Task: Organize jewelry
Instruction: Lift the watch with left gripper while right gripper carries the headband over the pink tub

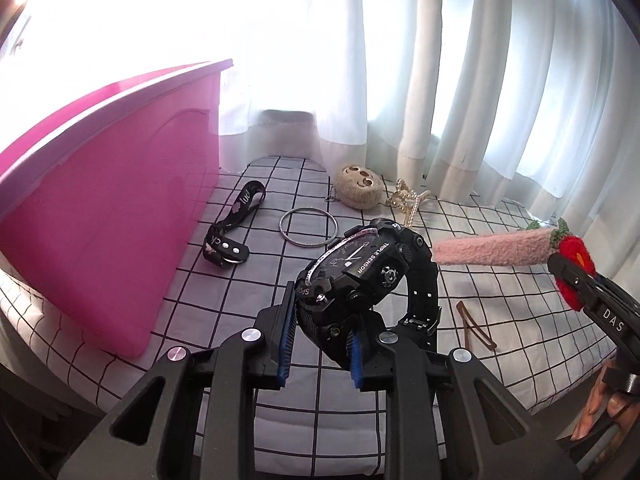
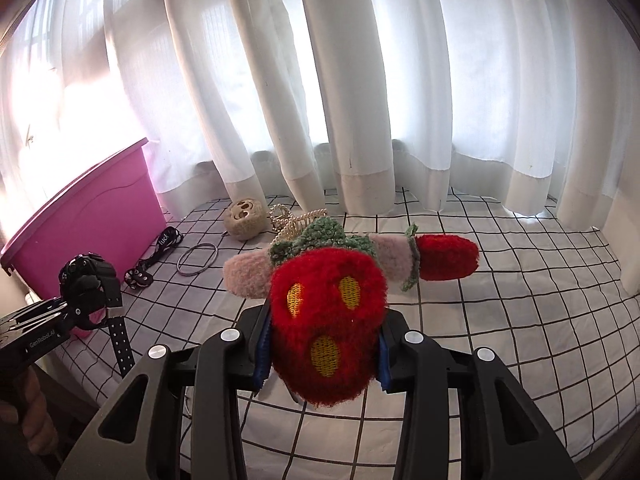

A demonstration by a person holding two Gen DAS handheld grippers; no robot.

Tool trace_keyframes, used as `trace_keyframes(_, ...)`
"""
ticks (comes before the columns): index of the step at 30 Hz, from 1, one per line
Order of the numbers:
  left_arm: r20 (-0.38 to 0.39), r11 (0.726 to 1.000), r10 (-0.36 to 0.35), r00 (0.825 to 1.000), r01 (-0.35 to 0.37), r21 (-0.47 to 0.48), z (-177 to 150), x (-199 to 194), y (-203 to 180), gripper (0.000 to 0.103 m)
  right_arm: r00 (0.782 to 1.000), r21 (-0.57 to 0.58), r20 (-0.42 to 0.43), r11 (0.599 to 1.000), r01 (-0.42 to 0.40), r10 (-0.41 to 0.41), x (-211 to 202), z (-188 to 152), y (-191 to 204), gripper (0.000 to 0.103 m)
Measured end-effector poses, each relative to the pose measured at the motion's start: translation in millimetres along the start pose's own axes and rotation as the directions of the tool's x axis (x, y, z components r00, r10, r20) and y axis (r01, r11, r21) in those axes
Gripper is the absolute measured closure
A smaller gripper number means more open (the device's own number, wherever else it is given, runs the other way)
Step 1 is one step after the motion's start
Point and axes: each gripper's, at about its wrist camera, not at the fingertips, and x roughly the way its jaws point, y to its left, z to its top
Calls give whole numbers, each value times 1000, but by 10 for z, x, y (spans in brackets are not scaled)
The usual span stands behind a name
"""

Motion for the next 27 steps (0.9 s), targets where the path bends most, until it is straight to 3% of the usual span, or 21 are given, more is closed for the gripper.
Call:
trace_keyframes(7,87,1000,-13,996,13,4,104,-421,30,81,996,-29,77,999,-43,46,-284,151,199,65)
trace_keyframes(13,161,1000,19,987,-16,-19,233,-820,203,81,981,-90,138,988,-124,135,-518,384,578,65)
trace_keyframes(19,206,991,133,970,-126,-44,394,-1166,558,81,954,-159,165,961,-227,252,-599,648,1134,65)
trace_keyframes(27,180,962,264,947,-246,-117,666,-1365,1240,81,916,-257,160,911,-322,369,-599,1003,2007,65)
